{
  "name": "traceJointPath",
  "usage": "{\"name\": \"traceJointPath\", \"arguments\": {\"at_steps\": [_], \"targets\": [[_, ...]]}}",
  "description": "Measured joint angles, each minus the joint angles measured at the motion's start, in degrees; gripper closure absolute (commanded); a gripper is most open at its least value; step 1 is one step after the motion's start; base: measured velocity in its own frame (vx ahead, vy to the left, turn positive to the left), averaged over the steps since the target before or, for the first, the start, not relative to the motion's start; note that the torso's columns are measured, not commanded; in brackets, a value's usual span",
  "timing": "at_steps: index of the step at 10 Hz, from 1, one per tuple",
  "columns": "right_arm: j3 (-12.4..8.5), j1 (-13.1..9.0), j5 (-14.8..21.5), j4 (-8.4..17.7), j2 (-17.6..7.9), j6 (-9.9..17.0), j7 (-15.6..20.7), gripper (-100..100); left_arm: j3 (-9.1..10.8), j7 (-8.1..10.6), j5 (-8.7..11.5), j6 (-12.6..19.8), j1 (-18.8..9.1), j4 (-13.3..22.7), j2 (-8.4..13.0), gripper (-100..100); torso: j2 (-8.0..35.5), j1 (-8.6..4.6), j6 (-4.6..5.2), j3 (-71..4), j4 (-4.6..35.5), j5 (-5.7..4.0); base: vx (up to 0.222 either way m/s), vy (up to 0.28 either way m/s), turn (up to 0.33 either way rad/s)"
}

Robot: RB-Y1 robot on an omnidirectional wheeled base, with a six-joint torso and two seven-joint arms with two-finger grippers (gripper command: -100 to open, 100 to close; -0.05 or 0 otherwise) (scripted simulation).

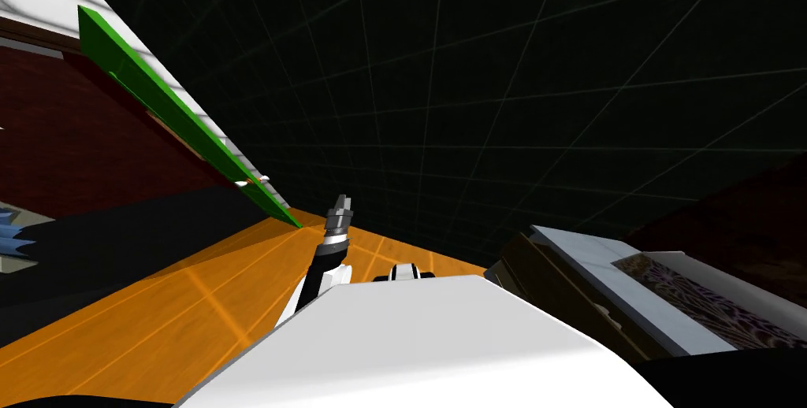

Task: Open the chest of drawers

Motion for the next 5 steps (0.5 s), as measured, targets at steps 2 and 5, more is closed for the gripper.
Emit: {"name": "traceJointPath", "arguments": {"at_steps": [2,5], "targets": [[1.13,-1.06,-3.74,2.67,-0.59,-0.5,-1.27,100,0.01,0.0,0.0,0.0,0.01,-0.01,0.0,0,-0.19,0.04,0.18,-0.16,-0.1,0.06,-0.008,0.026,0.029],[1.17,-1.14,-4.99,2.81,-0.91,-0.47,-1.37,100,0.0,0.0,0.0,0.0,0.02,0.0,0.0,0,0.14,0.37,0.5,0.05,-0.08,-0.01,0.021,0.083,-0.003]]}}
